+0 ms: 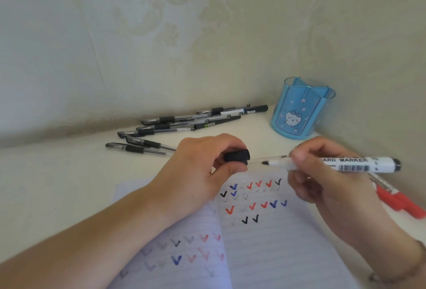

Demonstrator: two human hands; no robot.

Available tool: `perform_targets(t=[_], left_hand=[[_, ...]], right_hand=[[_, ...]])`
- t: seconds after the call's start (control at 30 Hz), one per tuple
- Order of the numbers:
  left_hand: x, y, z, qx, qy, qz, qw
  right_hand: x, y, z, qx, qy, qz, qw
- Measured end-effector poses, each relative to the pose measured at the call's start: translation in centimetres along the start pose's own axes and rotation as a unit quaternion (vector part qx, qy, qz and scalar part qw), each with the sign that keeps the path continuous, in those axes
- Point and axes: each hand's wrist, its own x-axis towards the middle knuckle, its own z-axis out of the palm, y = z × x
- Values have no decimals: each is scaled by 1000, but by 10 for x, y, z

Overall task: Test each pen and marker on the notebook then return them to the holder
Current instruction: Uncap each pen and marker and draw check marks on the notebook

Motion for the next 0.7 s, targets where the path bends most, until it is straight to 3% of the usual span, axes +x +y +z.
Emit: perform_targets(t=[0.23, 0.4, 0.57, 0.7], left_hand=[[-1, 4, 0, -3, -10, 46, 999], [-2, 11, 0, 14, -32, 117, 993], [-4, 17, -4, -13, -83, 107, 991], [-10, 23, 1, -51, -46, 96, 993]], right_hand=[[0, 1, -5, 36, 1, 14, 999], [-2, 5, 2, 18, -53, 18, 998], [-8, 3, 10, 59, -87, -7, 994], [-17, 8, 28, 70, -58, -55, 994]])
